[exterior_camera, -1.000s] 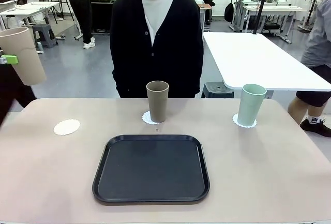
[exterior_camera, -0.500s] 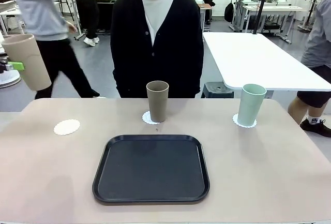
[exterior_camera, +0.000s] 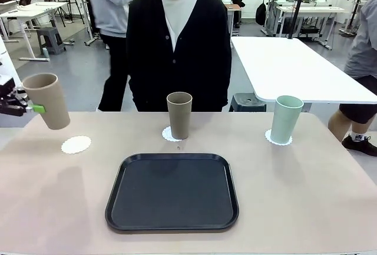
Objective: Place coasters on the table and set cups on them.
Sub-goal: Take one Reusable plastic cup from the Flat Tray and place it on a coaster set by the human.
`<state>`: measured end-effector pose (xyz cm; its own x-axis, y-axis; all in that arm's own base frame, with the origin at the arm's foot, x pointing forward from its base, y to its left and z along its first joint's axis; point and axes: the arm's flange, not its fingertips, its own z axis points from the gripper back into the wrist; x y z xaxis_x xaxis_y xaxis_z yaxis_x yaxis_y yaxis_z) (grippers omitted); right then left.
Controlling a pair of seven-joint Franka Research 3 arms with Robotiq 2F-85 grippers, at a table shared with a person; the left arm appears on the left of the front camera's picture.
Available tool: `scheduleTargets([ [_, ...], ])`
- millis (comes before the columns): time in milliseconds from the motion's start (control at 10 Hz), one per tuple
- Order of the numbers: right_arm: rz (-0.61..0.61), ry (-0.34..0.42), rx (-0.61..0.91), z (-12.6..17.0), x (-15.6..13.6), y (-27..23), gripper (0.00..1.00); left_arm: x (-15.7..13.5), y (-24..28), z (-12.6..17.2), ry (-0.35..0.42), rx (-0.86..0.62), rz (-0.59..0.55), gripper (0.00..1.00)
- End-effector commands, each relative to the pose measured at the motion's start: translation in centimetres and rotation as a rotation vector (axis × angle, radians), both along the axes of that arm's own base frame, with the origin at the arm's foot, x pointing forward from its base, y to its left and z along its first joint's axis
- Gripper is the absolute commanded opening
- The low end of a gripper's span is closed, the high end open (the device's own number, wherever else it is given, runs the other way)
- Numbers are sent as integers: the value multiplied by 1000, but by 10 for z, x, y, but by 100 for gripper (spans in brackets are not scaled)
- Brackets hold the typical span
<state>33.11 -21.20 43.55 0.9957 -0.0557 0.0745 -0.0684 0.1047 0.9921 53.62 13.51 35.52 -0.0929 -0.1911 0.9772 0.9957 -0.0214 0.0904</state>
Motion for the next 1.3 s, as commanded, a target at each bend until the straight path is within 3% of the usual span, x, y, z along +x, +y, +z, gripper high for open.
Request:
scheduleTargets([
  [0, 6, -10, 10, 1, -1, 0, 100, -2, -1, -20, -12, 10, -15, 88],
  [700, 6, -10, 10, 1, -1, 0, 100, 8, -17, -61, 48, -44, 6, 88],
  [1000, 6, -10, 10, 1, -1, 0, 100, 10, -19, -55, 57, -58, 117, 88],
  [1100, 6, -10, 10, 1, -1, 0, 100, 9, -17, -68, 46, -52, 20, 88],
  [1200, 6, -10, 10, 1, -1, 0, 100, 9, -17, -68, 46, -52, 20, 88],
])
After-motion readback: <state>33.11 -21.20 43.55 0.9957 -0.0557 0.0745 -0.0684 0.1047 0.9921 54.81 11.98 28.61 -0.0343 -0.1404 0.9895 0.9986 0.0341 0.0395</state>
